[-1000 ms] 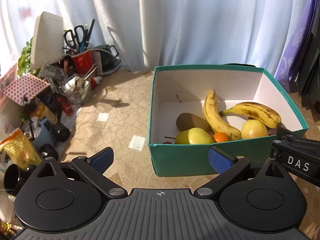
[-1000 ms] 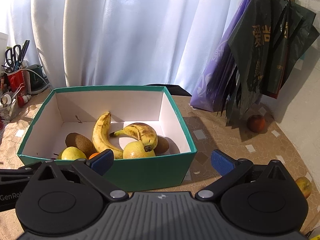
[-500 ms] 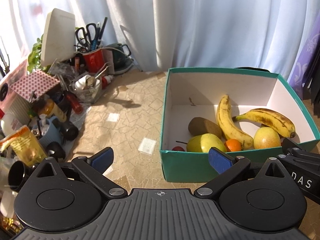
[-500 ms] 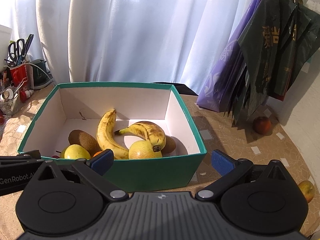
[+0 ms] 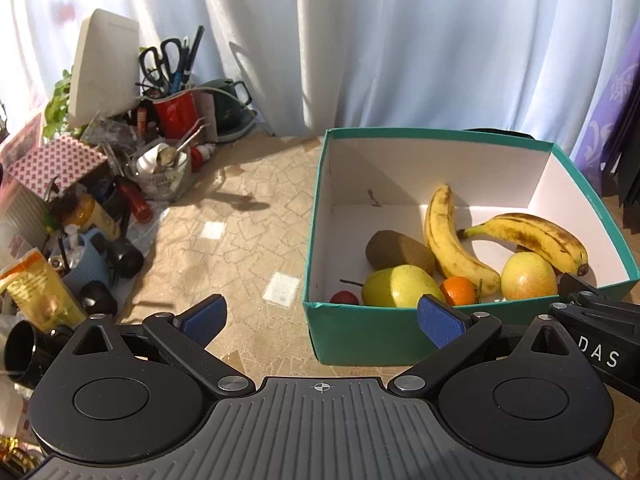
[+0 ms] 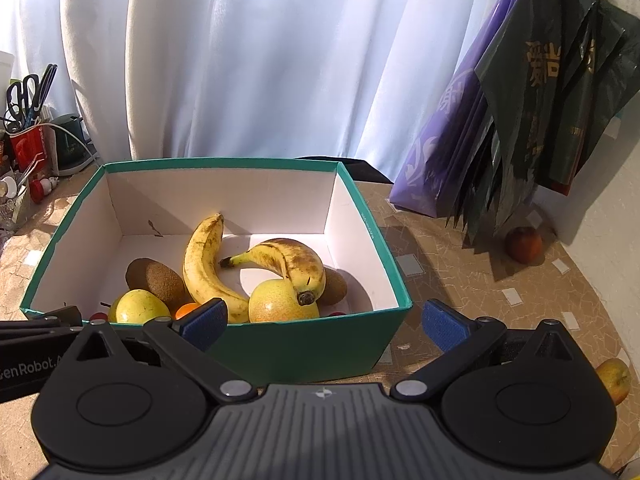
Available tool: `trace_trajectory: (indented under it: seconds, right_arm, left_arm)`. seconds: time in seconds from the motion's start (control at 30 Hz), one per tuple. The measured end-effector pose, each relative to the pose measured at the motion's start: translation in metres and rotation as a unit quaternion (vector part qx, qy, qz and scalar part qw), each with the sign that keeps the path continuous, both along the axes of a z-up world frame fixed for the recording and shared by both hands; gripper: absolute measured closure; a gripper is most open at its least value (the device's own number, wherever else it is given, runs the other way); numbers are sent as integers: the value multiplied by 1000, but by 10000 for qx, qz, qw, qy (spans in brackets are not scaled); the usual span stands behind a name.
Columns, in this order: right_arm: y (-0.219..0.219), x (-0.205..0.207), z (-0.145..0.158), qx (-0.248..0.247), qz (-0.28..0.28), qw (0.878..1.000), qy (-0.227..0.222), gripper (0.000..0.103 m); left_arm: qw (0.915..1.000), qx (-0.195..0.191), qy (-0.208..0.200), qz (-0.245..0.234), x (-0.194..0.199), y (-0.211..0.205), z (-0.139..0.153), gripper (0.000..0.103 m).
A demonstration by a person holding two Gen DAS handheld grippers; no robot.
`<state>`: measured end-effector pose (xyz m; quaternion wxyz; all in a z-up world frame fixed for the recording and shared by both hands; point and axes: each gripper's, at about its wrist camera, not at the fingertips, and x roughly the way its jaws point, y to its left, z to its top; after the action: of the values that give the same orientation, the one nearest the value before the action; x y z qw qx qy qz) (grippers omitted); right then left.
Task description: Organize fruits
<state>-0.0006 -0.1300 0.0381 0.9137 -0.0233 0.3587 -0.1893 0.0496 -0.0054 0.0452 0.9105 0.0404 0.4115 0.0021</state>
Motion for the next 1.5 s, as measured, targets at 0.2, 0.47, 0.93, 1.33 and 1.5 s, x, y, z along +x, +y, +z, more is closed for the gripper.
trace_trajectory:
  seconds: [0.2,0.47,0.93,1.33,1.5]
  right_arm:
    - [0,2,-1,-14,-5,10000,15,0]
    - [-1,2,-1,-31,-4,10000,24,0]
    - [-3,2,-2,-17,-12,10000,27,0]
    - [-2,1,-1,-48,10,10000,28,0]
    - [-2,1,-1,-51,15,10000,34,0]
  left_arm:
    - [10000,8,25,-19,2,0,-2,0]
    - [10000,54,-28,-61,2,-2,-2,0]
    - [9999,29,-16,-121,1,-3,-2,0]
    - [9999,-29,26,-111,1,-2,-2,0]
    - [9999,-30,30,-114,1,-2,-2,0]
